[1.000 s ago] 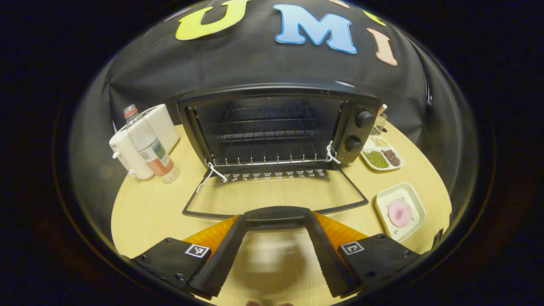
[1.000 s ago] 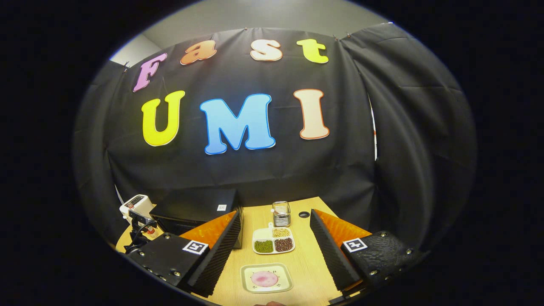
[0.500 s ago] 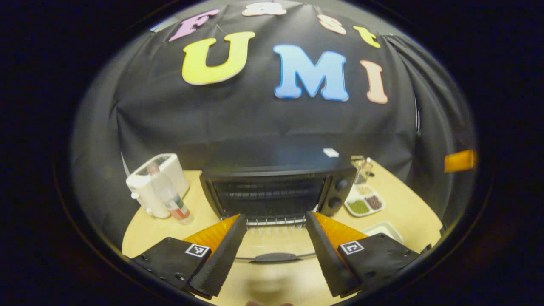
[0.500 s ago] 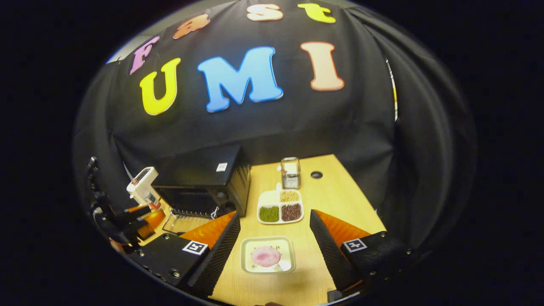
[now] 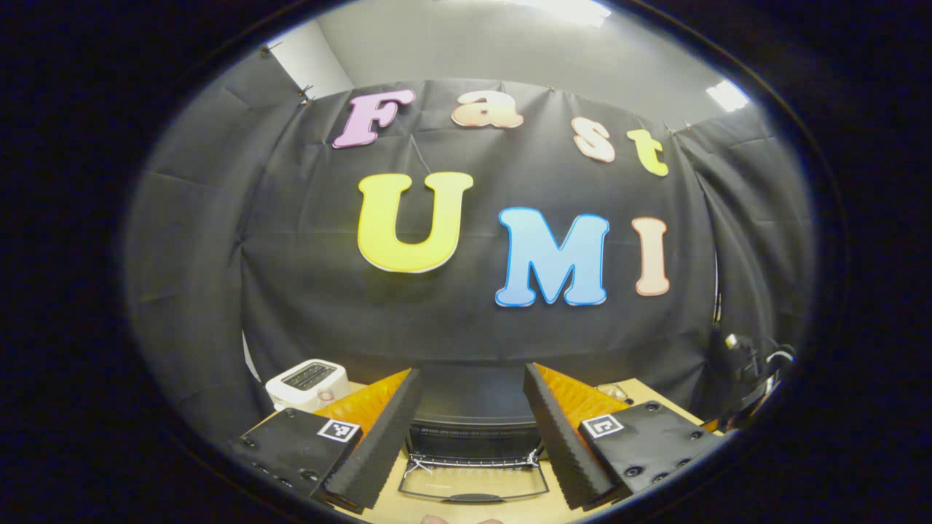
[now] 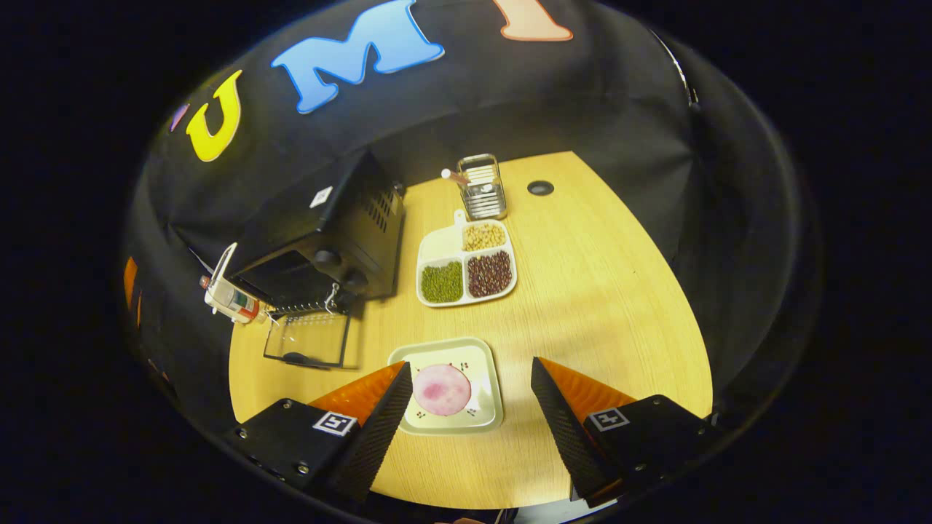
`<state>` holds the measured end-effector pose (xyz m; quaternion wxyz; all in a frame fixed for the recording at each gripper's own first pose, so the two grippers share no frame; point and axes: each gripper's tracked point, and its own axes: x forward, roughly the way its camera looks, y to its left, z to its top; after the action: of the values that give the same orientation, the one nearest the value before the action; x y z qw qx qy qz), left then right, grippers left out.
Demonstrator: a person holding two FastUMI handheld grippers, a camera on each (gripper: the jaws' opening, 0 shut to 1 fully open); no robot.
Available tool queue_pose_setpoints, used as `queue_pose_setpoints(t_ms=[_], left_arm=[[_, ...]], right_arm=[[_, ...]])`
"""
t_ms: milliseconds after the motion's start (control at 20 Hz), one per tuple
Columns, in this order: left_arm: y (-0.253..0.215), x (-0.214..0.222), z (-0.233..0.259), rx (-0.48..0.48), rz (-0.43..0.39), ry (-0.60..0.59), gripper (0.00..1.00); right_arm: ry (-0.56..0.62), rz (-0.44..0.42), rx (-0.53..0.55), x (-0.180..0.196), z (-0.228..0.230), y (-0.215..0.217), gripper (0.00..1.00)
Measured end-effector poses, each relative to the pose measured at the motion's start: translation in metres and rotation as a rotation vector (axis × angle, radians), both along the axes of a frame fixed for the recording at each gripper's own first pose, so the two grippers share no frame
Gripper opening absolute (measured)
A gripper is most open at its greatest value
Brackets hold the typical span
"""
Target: Open the electric oven with the left hand, put the food in, and close the electric oven.
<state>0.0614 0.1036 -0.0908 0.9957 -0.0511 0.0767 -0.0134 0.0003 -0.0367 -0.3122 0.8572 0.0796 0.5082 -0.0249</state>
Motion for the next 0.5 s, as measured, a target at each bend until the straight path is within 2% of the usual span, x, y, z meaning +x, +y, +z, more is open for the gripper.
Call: queue_pose_setpoints(t_ms=[50, 150, 250, 500], left_arm=[[0.004, -0.002, 0.004, 0.001, 0.008, -0.011, 0.99], [0.013, -0.007, 0.003, 0.006, 0.025, -0.012, 0.92], [0.020, -0.015, 0.001, 0.004, 0.038, 0.002, 0.99], [0.044, -0.026, -0.005, 0.004, 0.087, 0.018, 0.99]], right_arm=[[0.039, 0.000, -0.007, 0.000, -0.011, -0.002, 1.00], [0.103, 0.011, -0.026, 0.001, -0.032, -0.008, 1.00], [0.155, 0.033, -0.058, 0.003, -0.051, -0.013, 1.00], [0.267, 0.057, -0.109, 0.006, -0.087, -0.018, 1.00]])
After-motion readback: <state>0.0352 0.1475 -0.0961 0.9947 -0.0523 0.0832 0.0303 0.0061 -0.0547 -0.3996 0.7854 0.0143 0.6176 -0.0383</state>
